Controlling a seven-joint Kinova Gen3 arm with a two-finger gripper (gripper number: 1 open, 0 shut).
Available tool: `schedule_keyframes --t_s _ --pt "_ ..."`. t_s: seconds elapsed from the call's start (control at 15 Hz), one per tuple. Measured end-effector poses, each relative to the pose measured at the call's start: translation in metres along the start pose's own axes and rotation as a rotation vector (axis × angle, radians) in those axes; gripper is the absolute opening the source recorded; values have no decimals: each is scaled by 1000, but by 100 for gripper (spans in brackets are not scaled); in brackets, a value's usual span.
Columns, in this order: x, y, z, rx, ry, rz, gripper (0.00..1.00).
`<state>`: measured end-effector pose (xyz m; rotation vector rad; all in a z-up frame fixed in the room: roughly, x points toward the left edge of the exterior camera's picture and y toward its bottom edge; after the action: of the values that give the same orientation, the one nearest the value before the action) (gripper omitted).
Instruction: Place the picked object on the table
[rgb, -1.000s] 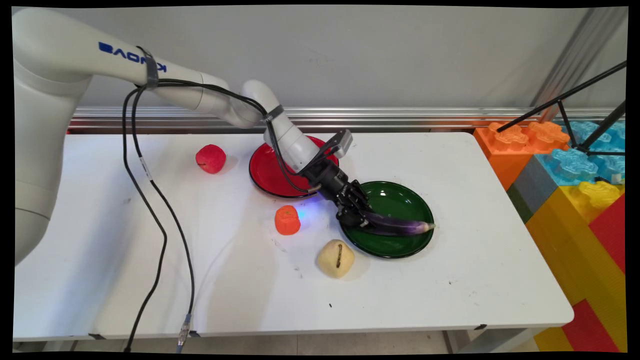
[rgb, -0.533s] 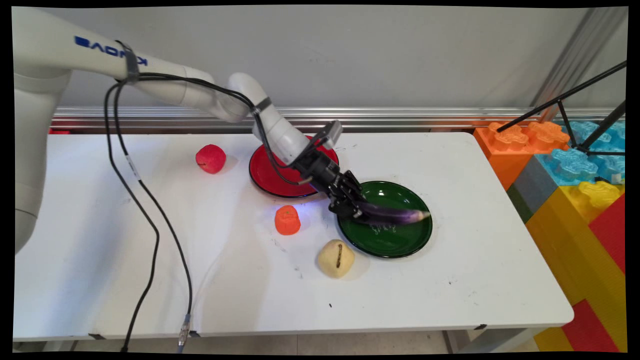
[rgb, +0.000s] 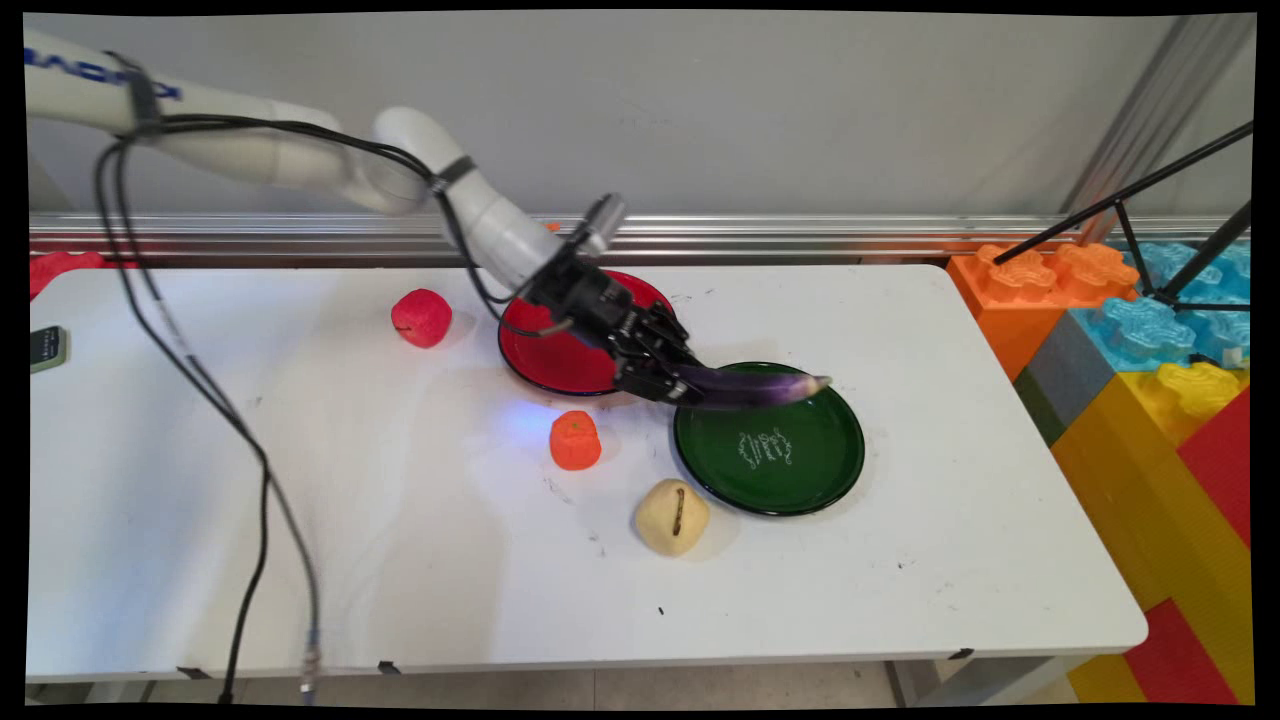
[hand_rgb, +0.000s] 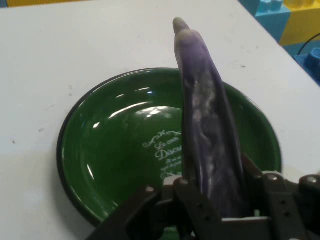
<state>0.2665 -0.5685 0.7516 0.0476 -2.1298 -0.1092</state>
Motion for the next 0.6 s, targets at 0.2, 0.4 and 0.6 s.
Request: schedule_keyframes --t_s 0.2,0.4,0.6 --pt "-4 18 -31 0 18 37 0" --pt "-13 32 -63 6 35 59 0" --pt "-26 43 -94 16 52 63 0"
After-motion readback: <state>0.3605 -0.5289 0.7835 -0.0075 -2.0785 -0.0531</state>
